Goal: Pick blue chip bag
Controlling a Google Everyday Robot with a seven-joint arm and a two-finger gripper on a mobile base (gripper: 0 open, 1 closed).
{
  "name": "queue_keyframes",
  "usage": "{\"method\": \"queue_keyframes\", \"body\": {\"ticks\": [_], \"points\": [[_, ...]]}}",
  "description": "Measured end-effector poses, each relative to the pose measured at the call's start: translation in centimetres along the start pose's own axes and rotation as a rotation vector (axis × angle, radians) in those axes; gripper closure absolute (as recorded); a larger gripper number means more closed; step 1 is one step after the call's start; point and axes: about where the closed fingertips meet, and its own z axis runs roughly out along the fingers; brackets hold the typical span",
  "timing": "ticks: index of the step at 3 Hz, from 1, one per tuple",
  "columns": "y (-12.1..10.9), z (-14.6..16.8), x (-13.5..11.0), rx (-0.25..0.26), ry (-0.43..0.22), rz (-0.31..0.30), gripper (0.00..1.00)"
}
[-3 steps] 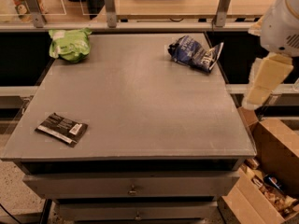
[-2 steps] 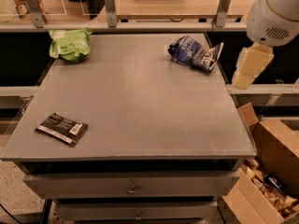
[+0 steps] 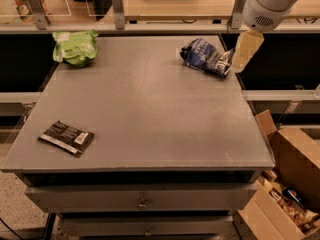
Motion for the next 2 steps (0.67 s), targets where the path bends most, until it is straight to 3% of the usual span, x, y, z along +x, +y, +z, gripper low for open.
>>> {"method": "queue_keyframes", "body": {"ticks": [1, 2], "points": [[-3.2, 4.9, -0.8, -0.026, -0.006, 0.043, 0.0], [-5.4, 9.0, -2.1, -0.058, -0.055, 0.104, 0.0]]}}
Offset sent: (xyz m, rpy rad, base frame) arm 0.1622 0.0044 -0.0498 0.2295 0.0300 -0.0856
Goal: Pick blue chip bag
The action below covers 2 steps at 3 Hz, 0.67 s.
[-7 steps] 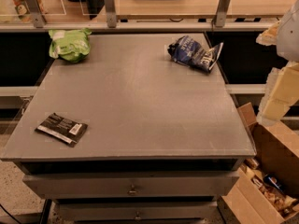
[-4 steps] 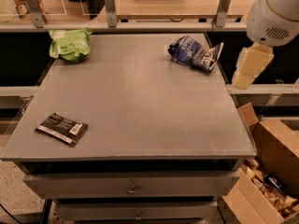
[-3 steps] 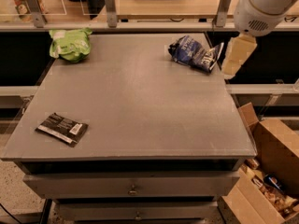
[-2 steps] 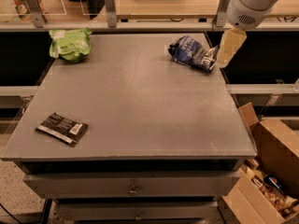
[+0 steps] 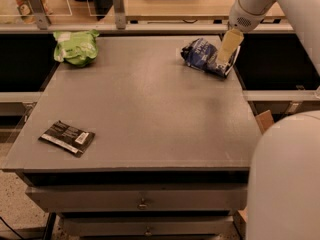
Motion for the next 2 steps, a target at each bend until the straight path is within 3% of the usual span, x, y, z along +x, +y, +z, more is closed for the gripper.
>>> {"method": "queue_keyframes", "body": {"ticks": [2], "points": [[-1.1, 5.0, -2.1, -0.068, -0.19, 0.13, 0.0]]}}
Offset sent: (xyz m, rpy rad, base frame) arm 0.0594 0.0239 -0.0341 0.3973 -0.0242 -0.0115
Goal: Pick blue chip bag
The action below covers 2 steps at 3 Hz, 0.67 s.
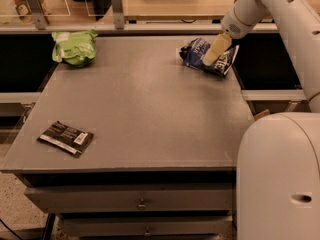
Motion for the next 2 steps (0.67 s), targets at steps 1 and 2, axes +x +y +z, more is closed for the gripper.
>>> {"method": "queue_keyframes", "body": {"ticks": [1, 2], "points": [[0.6, 1.5, -0.7, -0.041, -0.078, 0.024, 0.0], [1.4, 3.3, -1.0, -0.079, -0.113, 0.043, 0.0]]}}
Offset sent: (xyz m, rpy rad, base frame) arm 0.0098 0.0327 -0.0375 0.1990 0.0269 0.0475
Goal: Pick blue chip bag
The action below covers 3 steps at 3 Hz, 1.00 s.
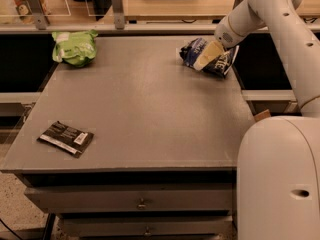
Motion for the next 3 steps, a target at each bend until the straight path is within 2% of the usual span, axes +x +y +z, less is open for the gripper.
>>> {"method": "queue_keyframes", "body": {"ticks": [1, 2, 3], "points": [[0.6, 1.6, -0.2, -0.034, -0.025, 0.031, 0.0], [1.2, 2.7, -0.1, -0.061, -0.028, 0.055, 0.18], [1.6, 3.2, -0.2, -0.072, -0.017, 0.054, 0.41]]}}
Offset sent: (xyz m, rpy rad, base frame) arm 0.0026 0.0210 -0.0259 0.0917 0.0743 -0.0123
